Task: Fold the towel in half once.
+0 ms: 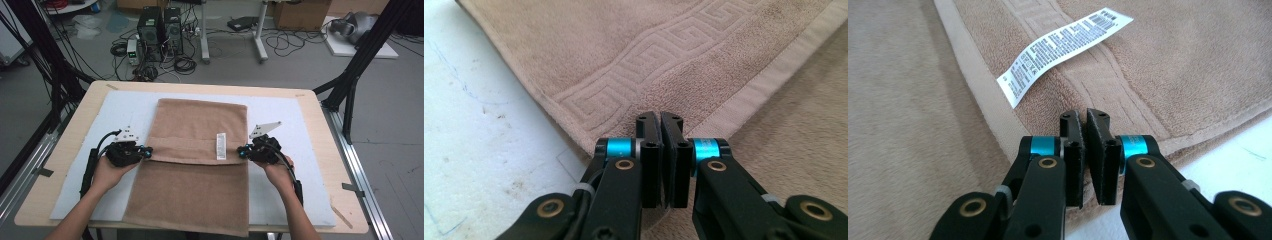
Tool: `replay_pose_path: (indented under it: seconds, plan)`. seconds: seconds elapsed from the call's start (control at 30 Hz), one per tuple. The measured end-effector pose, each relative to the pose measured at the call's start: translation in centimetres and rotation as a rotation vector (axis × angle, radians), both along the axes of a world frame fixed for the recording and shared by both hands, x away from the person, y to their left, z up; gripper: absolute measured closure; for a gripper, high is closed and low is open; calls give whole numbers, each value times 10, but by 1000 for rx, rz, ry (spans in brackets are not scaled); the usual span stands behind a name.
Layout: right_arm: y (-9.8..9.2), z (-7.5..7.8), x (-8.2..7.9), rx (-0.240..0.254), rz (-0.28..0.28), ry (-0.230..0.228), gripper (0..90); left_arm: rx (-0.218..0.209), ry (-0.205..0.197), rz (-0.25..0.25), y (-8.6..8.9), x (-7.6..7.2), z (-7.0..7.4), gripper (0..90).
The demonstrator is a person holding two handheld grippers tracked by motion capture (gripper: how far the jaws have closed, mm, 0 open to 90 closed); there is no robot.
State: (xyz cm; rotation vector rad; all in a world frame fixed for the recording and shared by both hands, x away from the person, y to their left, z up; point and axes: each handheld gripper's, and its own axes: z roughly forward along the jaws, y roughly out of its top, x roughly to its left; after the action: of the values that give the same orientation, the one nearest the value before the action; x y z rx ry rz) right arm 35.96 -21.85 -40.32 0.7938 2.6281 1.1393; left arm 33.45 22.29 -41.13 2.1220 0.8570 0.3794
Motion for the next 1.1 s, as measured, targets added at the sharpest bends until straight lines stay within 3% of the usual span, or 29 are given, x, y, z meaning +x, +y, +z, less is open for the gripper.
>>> replay_pose_path:
  seconds: [0.2, 0.27, 0.33, 0.47, 0.67, 0.8, 0.83, 0.87, 0.93, 1.1]
  plan:
    - [-2, 7, -14, -1, 53, 10, 855, 0, -22, -26, 2, -17, 10, 869]
    - [-4, 8, -19, 26, 94, 45, 851, -2, -28, -31, 3, -25, 12, 869]
    - [-6, 10, -26, 31, 113, 44, 851, -6, -31, -41, 4, -33, 14, 869]
    - [-9, 15, -49, 49, 145, 37, 852, -19, -40, -72, 7, -62, 17, 869]
    - [-7, 26, -87, 32, 229, 10, 853, -20, -64, -117, 15, -113, 20, 869]
    - [-5, 31, -112, 46, 325, 10, 842, -23, -48, -151, 19, -144, 19, 866]
    - [-5, 30, -115, 54, 340, 15, 794, -30, -42, -154, 21, -146, 19, 840]
    - [-5, 29, -117, 67, 348, 27, 682, -41, -33, -154, 23, -147, 18, 767]
    - [-6, 26, -113, 75, 323, 42, 616, -32, -46, -130, 23, -140, 17, 665]
    - [-6, 17, -81, 43, 182, 4, 503, -22, -79, -87, 16, -109, 10, 572]
